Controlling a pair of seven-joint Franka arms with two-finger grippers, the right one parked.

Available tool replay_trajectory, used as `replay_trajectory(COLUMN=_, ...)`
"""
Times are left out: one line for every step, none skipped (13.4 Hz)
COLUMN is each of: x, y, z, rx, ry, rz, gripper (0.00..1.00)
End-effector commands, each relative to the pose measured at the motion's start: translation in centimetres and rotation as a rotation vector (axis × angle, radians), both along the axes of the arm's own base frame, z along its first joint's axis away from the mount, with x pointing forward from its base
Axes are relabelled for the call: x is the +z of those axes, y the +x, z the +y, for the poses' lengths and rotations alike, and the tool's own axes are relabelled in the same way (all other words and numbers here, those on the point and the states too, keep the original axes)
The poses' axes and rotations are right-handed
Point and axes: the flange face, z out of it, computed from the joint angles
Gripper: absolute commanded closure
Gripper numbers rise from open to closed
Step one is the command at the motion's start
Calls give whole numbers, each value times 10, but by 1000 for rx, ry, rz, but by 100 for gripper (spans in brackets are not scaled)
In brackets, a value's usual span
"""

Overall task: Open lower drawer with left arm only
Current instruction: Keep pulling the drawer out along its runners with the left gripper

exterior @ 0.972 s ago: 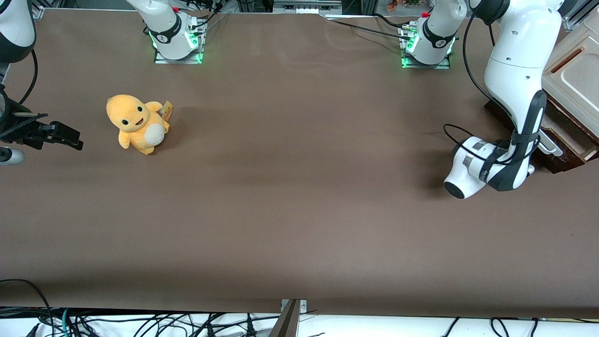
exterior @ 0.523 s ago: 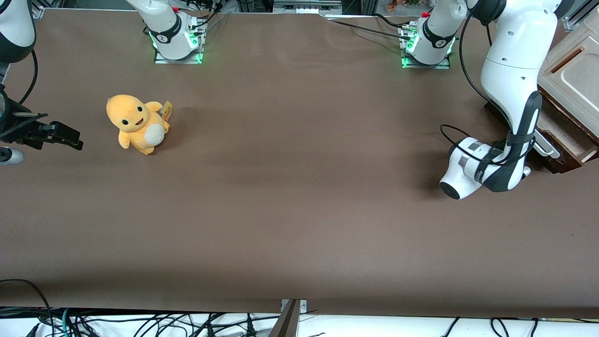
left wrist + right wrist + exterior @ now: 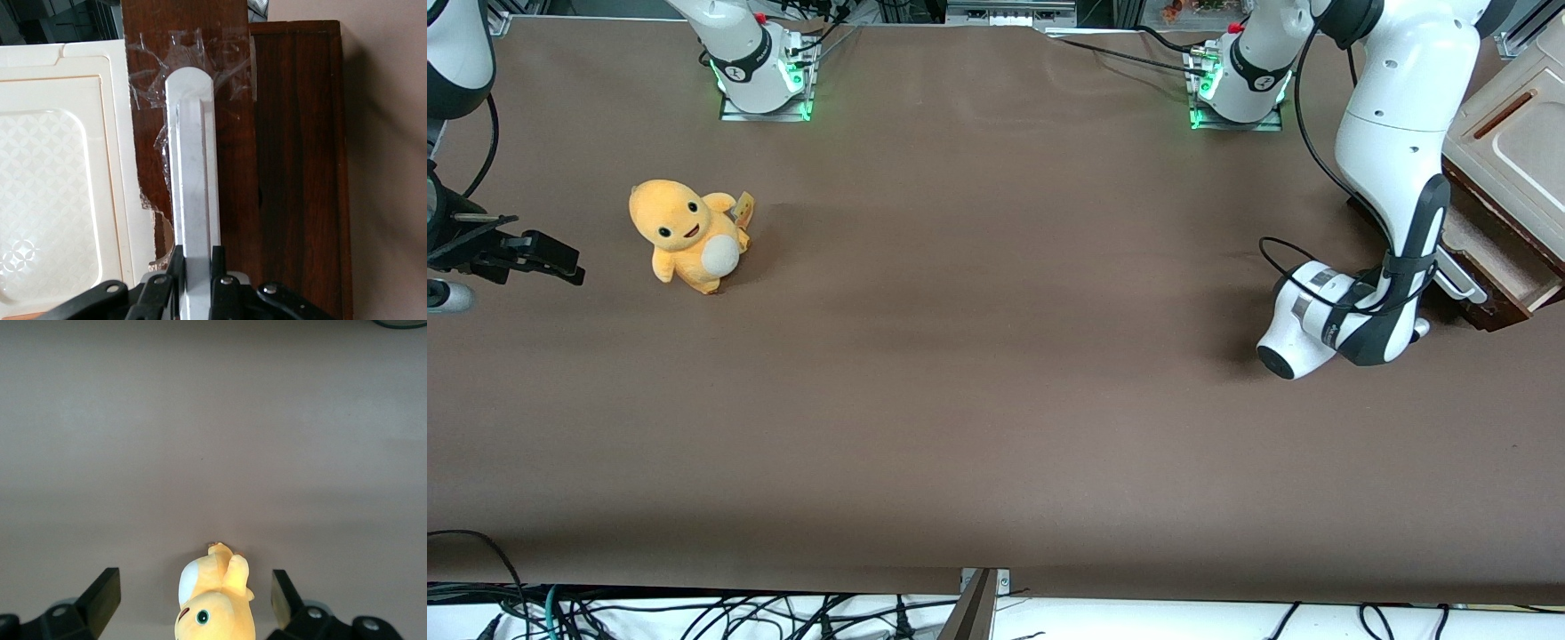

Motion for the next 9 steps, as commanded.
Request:
replay_trajectory(x=13, y=5, z=-24, rx=4, ry=-13, rz=53, gripper=100)
replay_trajectory(x=13, y=5, z=-25, rx=4, ry=-15, rz=53, gripper=100)
replay_trajectory(x=13, y=6, z=-25, rx=4, ry=-15, rz=52, gripper=100)
replay_trajectory(x=14, y=6, z=-27, rx=0, ry=-14, rz=51, gripper=100)
replay_trajectory(x=14, y=6, z=-31, rx=-4, ry=-14, rz=52, gripper=100)
replay_trajectory(x=14, y=6, z=-31, rx=-4, ry=-10, rz=54, gripper=100)
replay_trajectory(x=15, y=6, z=-33, rx=-4, ry=-7, rz=57, gripper=100)
replay_trajectory(x=15, y=6, z=-35, rx=-8, ry=-6, rz=58, gripper=100)
replay_trajectory(x=15, y=6, z=-37, rx=-10, ry=-7, rz=58, gripper=100)
